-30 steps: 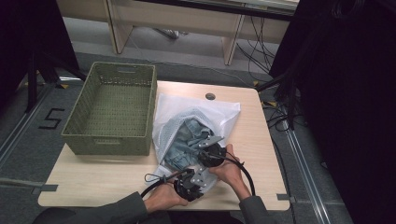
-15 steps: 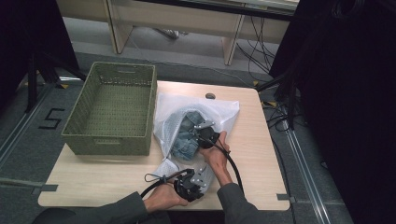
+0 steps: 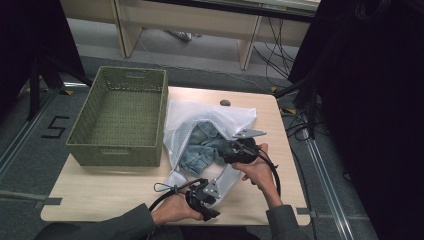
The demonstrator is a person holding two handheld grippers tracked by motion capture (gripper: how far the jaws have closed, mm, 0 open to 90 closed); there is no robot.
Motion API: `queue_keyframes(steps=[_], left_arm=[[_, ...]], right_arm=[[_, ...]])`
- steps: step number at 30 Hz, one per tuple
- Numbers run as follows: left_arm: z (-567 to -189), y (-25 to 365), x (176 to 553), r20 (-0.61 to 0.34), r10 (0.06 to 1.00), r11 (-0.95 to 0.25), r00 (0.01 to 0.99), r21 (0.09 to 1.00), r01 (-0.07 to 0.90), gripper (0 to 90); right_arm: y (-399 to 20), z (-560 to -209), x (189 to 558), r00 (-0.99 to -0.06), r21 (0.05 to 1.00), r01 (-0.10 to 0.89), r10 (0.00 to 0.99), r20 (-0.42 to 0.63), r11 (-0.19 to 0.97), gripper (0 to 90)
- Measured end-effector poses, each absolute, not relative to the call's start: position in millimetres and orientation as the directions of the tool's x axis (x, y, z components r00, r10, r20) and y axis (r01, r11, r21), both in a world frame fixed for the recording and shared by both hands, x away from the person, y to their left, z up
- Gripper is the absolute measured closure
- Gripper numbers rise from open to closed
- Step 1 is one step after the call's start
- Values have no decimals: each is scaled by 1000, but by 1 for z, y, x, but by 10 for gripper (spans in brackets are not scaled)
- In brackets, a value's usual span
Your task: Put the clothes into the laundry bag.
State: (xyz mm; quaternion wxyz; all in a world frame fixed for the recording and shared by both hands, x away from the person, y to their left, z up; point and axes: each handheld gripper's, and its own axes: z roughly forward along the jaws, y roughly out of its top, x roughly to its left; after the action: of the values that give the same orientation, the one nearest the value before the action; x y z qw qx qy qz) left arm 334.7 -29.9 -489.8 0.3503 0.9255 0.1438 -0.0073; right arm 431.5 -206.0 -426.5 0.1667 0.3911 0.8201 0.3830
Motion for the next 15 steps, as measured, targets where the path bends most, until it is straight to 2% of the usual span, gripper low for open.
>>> queue_keyframes(steps=[4,9,12,15], left_arm=[[-477,-17,331,-112,282,-686,953,671,282,400],[-460,9,330,-93,334,-649,938,699,301,346],[-454,27,333,-81,387,-626,919,708,326,317],[-450,47,338,-42,399,-659,916,682,317,310]], right_arm=[[-220,-415,430,-574,810,498,818,41,310,369],[-221,-416,435,-566,821,474,825,8,317,347],[-218,-418,441,-586,802,459,809,-49,381,404],[-209,-421,447,-585,789,453,806,-88,415,474]])
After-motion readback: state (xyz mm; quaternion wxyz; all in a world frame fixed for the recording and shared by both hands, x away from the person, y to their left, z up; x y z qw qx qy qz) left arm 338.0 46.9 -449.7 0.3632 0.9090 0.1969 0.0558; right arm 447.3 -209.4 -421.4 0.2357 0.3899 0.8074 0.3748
